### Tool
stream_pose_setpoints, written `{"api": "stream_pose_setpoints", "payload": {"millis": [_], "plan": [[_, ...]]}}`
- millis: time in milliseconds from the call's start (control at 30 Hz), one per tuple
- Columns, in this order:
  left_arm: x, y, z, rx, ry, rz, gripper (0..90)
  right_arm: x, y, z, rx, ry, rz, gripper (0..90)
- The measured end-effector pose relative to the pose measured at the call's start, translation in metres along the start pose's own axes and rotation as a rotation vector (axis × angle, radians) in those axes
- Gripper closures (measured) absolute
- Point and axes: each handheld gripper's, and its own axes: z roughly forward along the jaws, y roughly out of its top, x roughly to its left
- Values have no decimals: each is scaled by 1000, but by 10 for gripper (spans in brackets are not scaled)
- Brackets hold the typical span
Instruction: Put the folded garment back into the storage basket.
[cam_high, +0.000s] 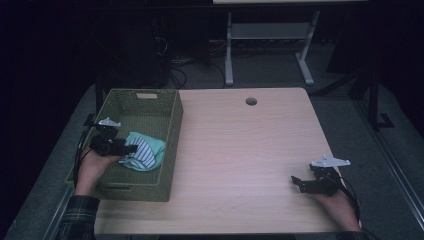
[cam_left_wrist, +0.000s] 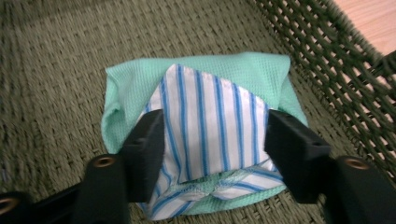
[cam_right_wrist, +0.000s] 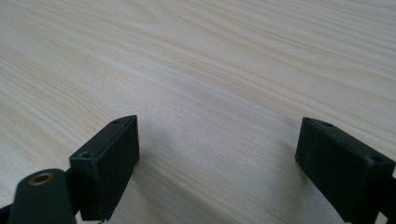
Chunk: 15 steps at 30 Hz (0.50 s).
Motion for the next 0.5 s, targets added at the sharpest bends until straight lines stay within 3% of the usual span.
{"api": "stream_pose_setpoints", "payload": {"millis": [233,500], "plan": [[-19,17,-16,-69,-43,12,213,0,0,0,0,0,0,130],[-46,37,-26,-113,-102,61,170,0,0,0,0,0,0,130]]}}
